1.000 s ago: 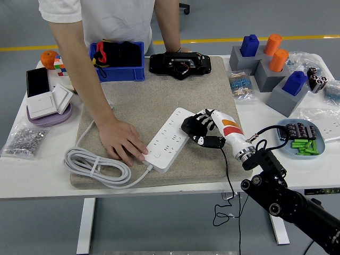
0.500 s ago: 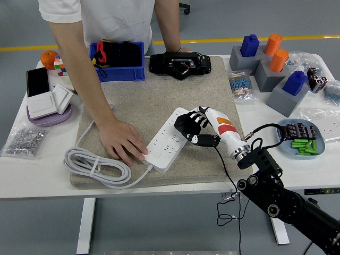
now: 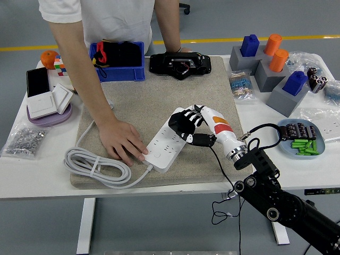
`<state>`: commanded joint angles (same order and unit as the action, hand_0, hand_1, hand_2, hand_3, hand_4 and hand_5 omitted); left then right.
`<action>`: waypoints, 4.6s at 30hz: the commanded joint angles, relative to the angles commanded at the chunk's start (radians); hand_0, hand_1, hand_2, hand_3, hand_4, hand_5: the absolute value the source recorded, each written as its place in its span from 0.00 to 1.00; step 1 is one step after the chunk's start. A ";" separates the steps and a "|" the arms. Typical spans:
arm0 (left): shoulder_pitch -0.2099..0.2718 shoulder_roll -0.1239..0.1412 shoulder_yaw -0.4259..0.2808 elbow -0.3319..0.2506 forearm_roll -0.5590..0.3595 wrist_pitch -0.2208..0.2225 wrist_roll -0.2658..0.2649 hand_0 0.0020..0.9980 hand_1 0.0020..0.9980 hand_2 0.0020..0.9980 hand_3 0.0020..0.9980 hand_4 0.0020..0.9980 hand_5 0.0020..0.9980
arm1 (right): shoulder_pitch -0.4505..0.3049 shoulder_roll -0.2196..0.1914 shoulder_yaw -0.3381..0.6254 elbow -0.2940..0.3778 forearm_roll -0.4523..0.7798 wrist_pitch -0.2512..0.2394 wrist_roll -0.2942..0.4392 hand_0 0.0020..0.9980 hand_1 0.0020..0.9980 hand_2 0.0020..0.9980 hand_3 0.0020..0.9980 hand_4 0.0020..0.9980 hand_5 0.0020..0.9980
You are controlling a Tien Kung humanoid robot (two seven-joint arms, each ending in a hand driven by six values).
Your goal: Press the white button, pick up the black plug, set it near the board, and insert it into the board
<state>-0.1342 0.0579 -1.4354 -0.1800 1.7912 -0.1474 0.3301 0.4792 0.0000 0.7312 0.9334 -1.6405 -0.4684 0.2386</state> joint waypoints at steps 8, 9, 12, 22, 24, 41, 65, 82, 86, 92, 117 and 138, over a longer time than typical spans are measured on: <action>-0.001 -0.001 -0.002 0.000 -0.003 0.001 0.000 0.69 0.64 0.61 0.64 0.56 0.18 | -0.005 0.000 0.033 -0.012 -0.010 0.001 -0.005 0.41 0.28 0.36 0.47 0.79 0.00; 0.000 -0.002 -0.002 0.000 -0.003 0.001 0.000 0.69 0.64 0.61 0.64 0.56 0.18 | -0.005 0.000 0.036 -0.012 -0.011 0.001 -0.005 0.41 0.28 0.36 0.47 0.79 0.00; 0.000 -0.003 0.001 0.000 -0.007 0.001 0.000 0.69 0.64 0.61 0.64 0.56 0.18 | -0.005 0.000 0.044 -0.013 -0.013 0.001 -0.006 0.41 0.28 0.36 0.47 0.79 0.00; -0.002 -0.003 -0.001 0.000 -0.009 0.001 0.000 0.69 0.64 0.61 0.64 0.56 0.18 | -0.004 0.000 0.048 -0.014 -0.013 0.000 -0.005 0.41 0.28 0.36 0.48 0.79 0.00; -0.002 -0.004 -0.001 0.000 -0.009 0.001 0.001 0.69 0.64 0.61 0.64 0.56 0.18 | -0.003 0.000 0.049 -0.015 -0.013 0.000 -0.005 0.41 0.28 0.36 0.48 0.79 0.00; 0.000 0.002 0.003 0.000 -0.006 -0.001 0.000 0.69 0.64 0.61 0.64 0.56 0.18 | -0.012 -0.007 0.057 -0.021 -0.026 0.005 -0.012 0.41 0.28 0.36 0.48 0.79 0.00; 0.001 0.002 0.000 0.000 0.002 -0.001 0.000 0.69 0.64 0.61 0.64 0.56 0.18 | -0.027 -0.022 0.037 -0.050 -0.056 0.014 -0.030 0.41 0.28 0.36 0.48 0.79 0.00; -0.005 -0.002 0.005 0.000 -0.010 0.000 -0.001 0.69 0.64 0.61 0.64 0.56 0.18 | -0.021 -0.018 0.038 -0.067 -0.057 0.013 -0.028 0.41 0.28 0.36 0.48 0.79 0.00; -0.006 -0.003 0.008 0.000 -0.014 0.000 -0.001 0.69 0.64 0.61 0.64 0.56 0.18 | -0.022 -0.021 0.043 -0.068 -0.062 0.013 -0.027 0.41 0.28 0.36 0.48 0.79 0.00; -0.005 -0.003 0.005 0.000 -0.011 0.000 -0.001 0.69 0.64 0.62 0.64 0.56 0.18 | -0.023 -0.024 0.048 -0.069 -0.070 0.015 -0.026 0.41 0.28 0.36 0.48 0.79 0.00; -0.006 -0.004 0.005 0.000 -0.012 0.000 0.000 0.69 0.64 0.62 0.64 0.56 0.18 | -0.022 -0.021 0.036 -0.070 -0.059 0.022 0.000 0.48 0.42 0.49 0.59 0.80 0.00; -0.006 -0.006 0.003 0.000 -0.008 -0.002 0.000 0.69 0.64 0.62 0.64 0.56 0.18 | -0.018 -0.021 0.050 -0.086 -0.075 0.022 -0.006 0.55 0.49 0.54 0.61 0.83 0.00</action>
<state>-0.1404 0.0517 -1.4328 -0.1800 1.7831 -0.1492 0.3303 0.4608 -0.0206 0.7807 0.8473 -1.7158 -0.4465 0.2328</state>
